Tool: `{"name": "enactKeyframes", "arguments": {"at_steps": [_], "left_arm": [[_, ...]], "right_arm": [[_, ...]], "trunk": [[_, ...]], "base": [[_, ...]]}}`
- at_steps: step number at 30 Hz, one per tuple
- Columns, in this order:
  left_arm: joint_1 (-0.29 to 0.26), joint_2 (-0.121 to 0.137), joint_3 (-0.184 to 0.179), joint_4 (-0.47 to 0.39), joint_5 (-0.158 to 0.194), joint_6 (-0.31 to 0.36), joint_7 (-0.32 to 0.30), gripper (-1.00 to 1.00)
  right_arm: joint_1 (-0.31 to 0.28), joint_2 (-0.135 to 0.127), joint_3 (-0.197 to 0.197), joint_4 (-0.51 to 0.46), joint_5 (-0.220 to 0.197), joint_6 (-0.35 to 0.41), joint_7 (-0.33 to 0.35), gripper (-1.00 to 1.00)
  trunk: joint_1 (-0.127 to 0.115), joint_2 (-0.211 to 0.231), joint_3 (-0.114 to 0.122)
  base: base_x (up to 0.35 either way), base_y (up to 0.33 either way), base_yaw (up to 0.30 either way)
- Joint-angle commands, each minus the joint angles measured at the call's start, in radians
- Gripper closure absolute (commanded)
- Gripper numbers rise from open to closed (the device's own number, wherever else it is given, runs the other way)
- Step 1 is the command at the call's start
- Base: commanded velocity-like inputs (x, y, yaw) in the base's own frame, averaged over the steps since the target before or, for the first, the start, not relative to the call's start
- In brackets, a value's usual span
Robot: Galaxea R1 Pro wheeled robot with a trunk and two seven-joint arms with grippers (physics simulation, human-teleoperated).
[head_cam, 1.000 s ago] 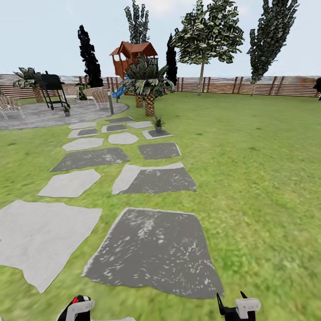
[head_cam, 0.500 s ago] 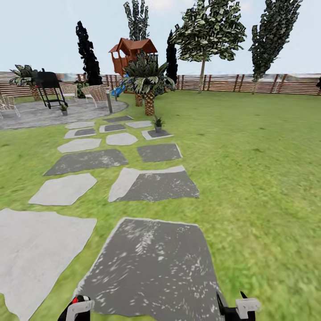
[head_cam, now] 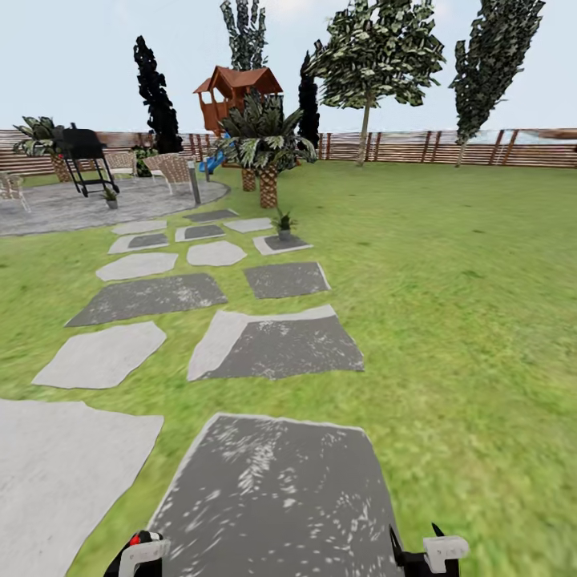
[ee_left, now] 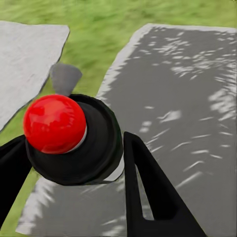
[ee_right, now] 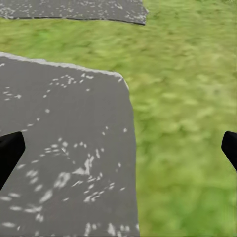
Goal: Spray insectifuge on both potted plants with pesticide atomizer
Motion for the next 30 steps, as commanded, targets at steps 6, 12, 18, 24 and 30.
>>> {"name": "enactKeyframes", "arguments": {"at_steps": [6,12,18,24,30], "left_arm": [[0.000,0.000,-0.002,0.001,0.006,-0.003,0.000,1.00],[0.000,0.000,-0.002,0.013,0.006,-0.003,0.000,1.00],[-0.001,0.000,-0.002,0.016,0.006,-0.003,0.000,1.00],[-0.001,0.000,-0.002,0.016,0.006,-0.003,0.000,1.00],[-0.001,0.000,-0.002,0.016,0.006,-0.003,0.000,1.00]], "right_arm": [[-0.001,0.000,-0.004,0.001,0.007,-0.003,0.000,-1.00],[-0.001,0.000,-0.003,0.001,0.007,-0.003,0.000,-1.00],[-0.001,0.000,-0.003,0.001,0.007,-0.003,0.001,-1.00],[-0.001,0.000,-0.004,0.001,0.007,-0.003,0.000,-1.00],[-0.001,0.000,-0.004,0.001,0.007,-0.003,0.001,-1.00]], "trunk": [[0.000,0.000,-0.001],[0.000,0.000,-0.001],[0.000,0.000,-0.001],[0.000,0.000,-0.001],[0.000,0.000,-0.001]], "base": [[0.338,0.000,0.000],[0.338,0.000,0.000],[0.338,0.000,0.000],[0.338,0.000,0.000],[0.338,0.000,0.000]]}}
